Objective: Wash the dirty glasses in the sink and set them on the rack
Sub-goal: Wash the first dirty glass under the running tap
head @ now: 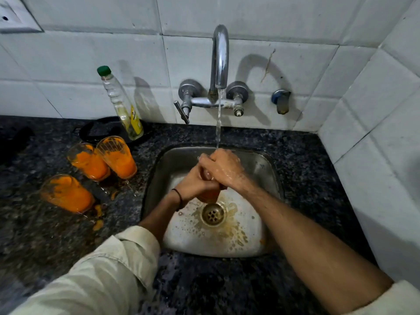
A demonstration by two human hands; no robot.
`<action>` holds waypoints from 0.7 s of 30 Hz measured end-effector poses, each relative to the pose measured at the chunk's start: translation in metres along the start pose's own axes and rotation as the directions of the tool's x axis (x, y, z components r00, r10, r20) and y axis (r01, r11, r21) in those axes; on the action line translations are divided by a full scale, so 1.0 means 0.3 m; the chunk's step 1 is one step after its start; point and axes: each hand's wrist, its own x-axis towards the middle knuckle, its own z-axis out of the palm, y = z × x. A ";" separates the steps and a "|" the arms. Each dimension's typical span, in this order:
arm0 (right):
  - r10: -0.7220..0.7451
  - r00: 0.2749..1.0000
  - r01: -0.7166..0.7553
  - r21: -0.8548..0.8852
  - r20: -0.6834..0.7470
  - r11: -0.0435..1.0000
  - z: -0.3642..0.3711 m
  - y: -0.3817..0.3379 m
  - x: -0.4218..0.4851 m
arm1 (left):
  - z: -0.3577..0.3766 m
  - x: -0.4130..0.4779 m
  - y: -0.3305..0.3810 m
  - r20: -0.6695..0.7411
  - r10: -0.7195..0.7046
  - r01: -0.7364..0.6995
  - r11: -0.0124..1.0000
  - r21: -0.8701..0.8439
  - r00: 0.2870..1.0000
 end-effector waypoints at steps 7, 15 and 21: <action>0.185 0.983 -0.181 0.117 -0.023 0.977 0.028 -0.041 0.029 | 0.073 -0.003 0.036 -0.400 0.097 0.073 0.918 0.390 0.911; -0.033 0.999 0.031 0.110 0.017 0.993 -0.018 -0.027 0.042 | 0.049 -0.019 0.033 -0.150 -0.042 0.018 0.988 -0.154 0.988; -0.008 0.998 0.007 -0.026 -0.061 1.000 0.036 -0.018 0.004 | 0.094 0.009 0.064 -0.433 0.178 -0.026 0.942 0.334 0.884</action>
